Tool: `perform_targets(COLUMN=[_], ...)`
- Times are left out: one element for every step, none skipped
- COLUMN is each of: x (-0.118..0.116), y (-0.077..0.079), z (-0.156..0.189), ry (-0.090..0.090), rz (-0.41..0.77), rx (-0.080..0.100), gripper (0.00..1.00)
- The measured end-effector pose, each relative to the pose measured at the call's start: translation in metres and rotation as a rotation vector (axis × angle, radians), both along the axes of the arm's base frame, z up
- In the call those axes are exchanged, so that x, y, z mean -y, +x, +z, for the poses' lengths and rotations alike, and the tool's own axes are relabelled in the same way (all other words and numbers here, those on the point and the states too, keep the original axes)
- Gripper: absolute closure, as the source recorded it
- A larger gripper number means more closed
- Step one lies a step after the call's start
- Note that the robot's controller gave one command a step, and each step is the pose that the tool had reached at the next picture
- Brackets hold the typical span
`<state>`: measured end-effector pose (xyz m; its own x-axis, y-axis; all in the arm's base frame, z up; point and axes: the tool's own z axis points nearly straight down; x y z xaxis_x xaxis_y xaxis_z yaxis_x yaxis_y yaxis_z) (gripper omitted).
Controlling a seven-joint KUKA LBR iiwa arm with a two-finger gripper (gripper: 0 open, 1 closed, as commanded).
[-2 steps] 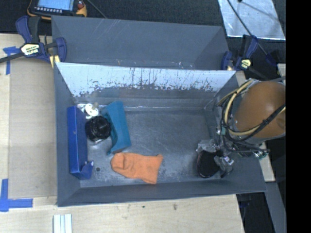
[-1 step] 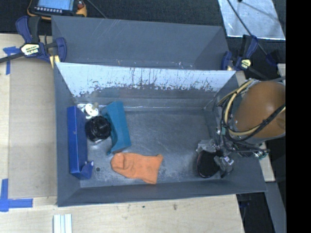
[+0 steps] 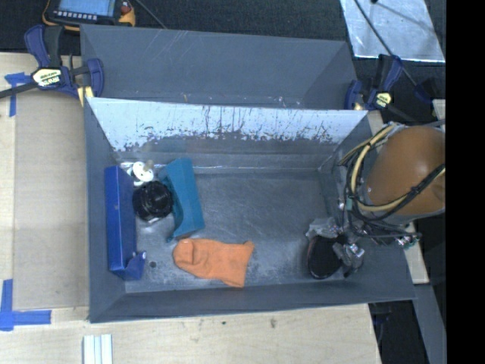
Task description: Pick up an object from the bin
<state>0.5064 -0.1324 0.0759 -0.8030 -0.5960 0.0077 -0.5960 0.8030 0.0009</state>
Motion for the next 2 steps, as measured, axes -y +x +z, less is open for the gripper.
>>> perform_targets(x=[-0.002,-0.002], y=[-0.001,0.000], z=[0.012,0.032], ry=[0.005,0.005], rz=[-0.001,-0.001], rx=[0.003,0.006], gripper=[1.00,1.00])
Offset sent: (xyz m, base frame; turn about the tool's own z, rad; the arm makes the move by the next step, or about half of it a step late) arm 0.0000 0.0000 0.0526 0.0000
